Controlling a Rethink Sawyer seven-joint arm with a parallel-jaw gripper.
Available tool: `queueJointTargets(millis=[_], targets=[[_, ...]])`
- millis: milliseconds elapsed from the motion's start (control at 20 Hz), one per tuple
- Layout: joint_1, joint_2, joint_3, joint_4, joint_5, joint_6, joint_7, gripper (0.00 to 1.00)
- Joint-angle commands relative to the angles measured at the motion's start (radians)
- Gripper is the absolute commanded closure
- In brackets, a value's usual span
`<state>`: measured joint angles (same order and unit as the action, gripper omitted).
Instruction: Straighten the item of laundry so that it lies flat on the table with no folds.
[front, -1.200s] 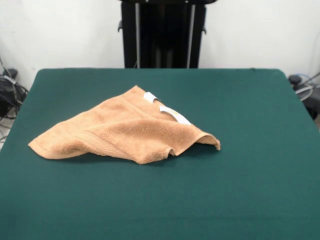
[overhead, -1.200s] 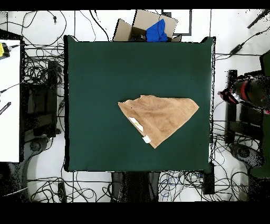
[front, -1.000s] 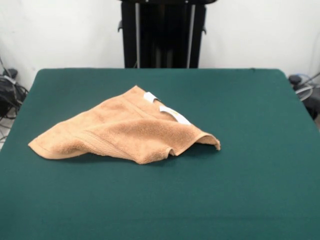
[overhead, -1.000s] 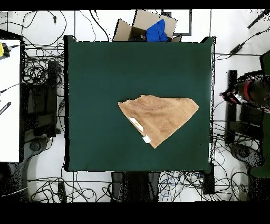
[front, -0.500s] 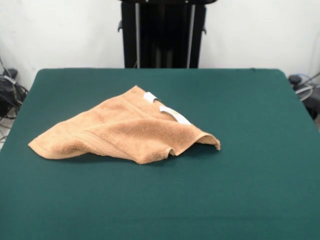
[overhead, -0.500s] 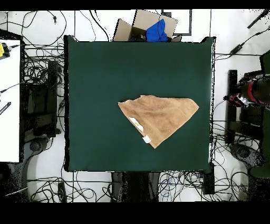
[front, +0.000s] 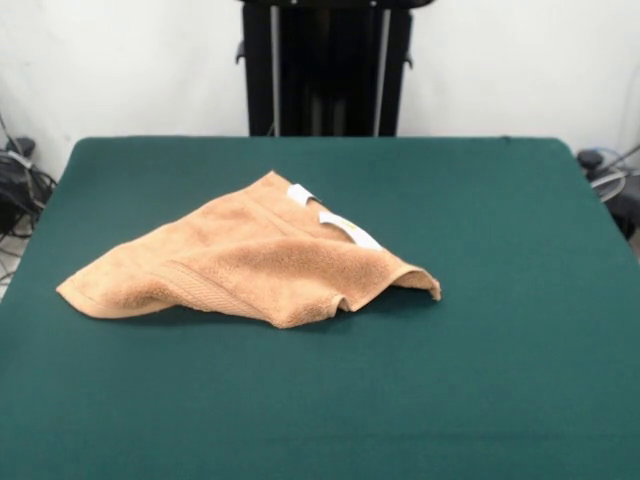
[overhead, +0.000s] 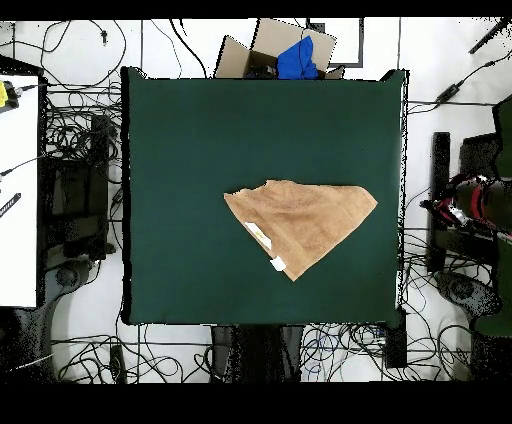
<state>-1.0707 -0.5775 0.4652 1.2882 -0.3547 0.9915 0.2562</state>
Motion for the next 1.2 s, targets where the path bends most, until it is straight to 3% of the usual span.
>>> queueJointTargets(millis=[50,150,400,550,700,800,1000,1200], targets=[[-0.062,0.017,0.107,0.298,0.024,-0.131,-0.015,0.0],[-0.09,0.026,0.13,0.326,0.046,-0.157,-0.003,0.0],[-0.084,0.03,0.083,0.367,0.05,-0.183,0.119,0.0],[-0.106,0.022,0.084,0.426,0.059,-0.262,0.171,0.0],[-0.046,-0.041,-0.047,0.475,0.06,-0.295,0.369,0.0],[-0.021,-0.075,-0.097,0.507,0.055,-0.318,0.421,0.0],[0.063,-0.195,-0.217,0.532,0.041,-0.235,0.482,0.0],[0.082,-0.278,-0.246,0.531,0.075,-0.233,0.488,0.0]])
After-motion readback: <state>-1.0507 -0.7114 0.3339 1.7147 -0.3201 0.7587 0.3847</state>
